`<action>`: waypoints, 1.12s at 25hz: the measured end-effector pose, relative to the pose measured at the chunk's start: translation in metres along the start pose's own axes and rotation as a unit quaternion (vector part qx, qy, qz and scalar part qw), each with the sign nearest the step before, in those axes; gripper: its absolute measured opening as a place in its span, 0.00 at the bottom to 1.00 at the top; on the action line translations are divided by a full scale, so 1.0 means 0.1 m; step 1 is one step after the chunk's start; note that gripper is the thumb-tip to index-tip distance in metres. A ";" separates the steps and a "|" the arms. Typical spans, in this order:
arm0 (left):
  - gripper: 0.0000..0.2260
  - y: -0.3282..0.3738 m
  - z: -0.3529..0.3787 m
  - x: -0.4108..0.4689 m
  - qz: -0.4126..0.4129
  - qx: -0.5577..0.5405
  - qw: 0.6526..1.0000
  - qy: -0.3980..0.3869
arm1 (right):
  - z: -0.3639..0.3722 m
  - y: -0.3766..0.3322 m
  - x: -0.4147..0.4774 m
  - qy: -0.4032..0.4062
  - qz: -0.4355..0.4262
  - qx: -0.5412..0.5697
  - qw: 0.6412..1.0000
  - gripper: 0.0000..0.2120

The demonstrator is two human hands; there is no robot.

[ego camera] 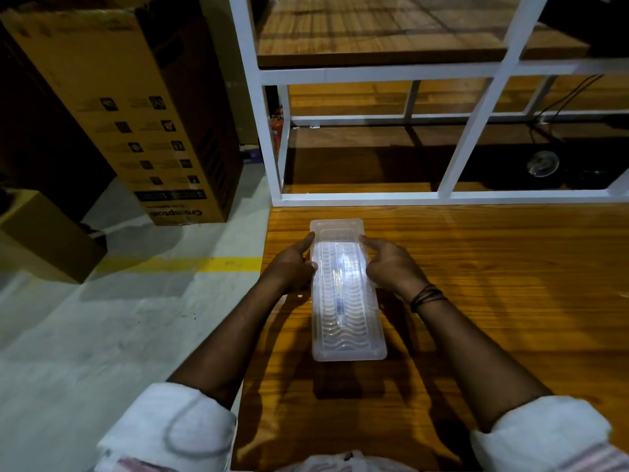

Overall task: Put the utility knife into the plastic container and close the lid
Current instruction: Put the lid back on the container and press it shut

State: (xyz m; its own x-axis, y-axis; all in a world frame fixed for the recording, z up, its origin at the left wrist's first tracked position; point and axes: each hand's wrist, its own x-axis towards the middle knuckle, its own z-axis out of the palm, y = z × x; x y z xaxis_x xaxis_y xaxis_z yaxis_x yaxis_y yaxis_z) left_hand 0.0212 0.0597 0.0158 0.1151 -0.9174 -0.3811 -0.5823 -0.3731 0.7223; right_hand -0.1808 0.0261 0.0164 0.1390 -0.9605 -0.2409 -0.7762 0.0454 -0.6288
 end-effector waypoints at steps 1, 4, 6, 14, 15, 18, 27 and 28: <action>0.32 0.01 -0.01 0.02 0.000 0.019 1.000 -0.001 | 0.00 0.00 0.01 0.003 0.000 -0.002 1.000 0.33; 0.32 0.06 -0.05 0.08 0.012 0.160 0.987 0.004 | -0.01 -0.02 0.08 0.033 -0.021 -0.025 0.999 0.28; 0.32 0.12 -0.11 0.09 0.031 0.283 0.958 0.019 | -0.02 -0.05 0.16 0.051 -0.051 -0.099 0.992 0.24; 0.37 0.50 -0.32 0.13 0.034 0.433 0.898 -0.073 | -0.21 -0.17 0.33 -0.026 -0.108 -0.229 0.967 0.16; 0.37 0.54 -0.33 0.13 0.034 0.443 0.893 -0.075 | -0.23 -0.19 0.34 -0.025 -0.115 -0.246 0.962 0.17; 0.36 0.57 -0.34 0.12 0.042 0.448 0.890 -0.073 | -0.26 -0.23 0.37 -0.033 -0.124 -0.277 0.952 0.18; 0.44 0.53 -0.38 0.17 0.021 0.419 0.901 -0.112 | -0.25 -0.27 0.37 -0.043 -0.111 -0.277 0.953 0.16; 0.47 0.52 -0.38 0.16 0.018 0.417 0.901 -0.120 | -0.23 -0.25 0.35 -0.036 -0.111 -0.269 0.956 0.16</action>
State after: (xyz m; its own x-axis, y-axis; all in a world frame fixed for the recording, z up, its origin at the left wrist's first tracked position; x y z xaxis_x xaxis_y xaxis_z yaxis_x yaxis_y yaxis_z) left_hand 0.0233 0.0202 0.0697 -0.0339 -0.8332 -0.5520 -0.9958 -0.0190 0.0898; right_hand -0.1704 -0.0150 0.0406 0.3642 -0.9079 -0.2073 -0.9239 -0.3243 -0.2031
